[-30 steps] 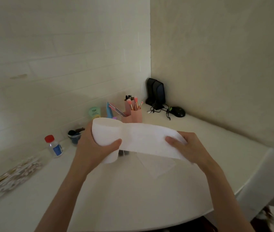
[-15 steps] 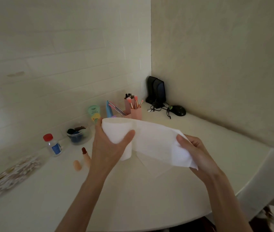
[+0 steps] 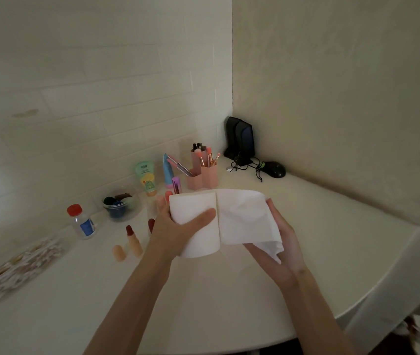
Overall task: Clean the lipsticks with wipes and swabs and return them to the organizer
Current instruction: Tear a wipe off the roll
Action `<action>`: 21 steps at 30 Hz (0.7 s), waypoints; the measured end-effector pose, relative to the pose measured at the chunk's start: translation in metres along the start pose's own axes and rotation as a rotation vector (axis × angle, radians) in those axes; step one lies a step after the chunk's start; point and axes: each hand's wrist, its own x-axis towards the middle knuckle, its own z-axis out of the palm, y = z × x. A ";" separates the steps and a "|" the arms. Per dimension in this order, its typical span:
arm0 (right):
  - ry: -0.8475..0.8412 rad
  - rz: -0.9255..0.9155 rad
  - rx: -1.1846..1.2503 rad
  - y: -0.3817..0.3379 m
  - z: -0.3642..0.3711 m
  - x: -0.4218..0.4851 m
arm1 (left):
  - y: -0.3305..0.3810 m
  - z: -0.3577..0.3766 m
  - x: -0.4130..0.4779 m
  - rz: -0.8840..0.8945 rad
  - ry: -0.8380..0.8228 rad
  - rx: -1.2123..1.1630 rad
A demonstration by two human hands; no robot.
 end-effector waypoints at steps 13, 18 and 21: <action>-0.018 0.048 0.097 0.002 0.014 0.011 | -0.001 -0.022 0.002 -0.116 -0.319 -0.348; 0.007 0.071 0.014 0.010 0.018 0.012 | 0.001 -0.020 -0.008 -0.202 -0.275 -0.503; 0.009 0.050 -0.175 0.008 0.017 0.013 | 0.003 -0.021 -0.010 -0.137 -0.175 -0.369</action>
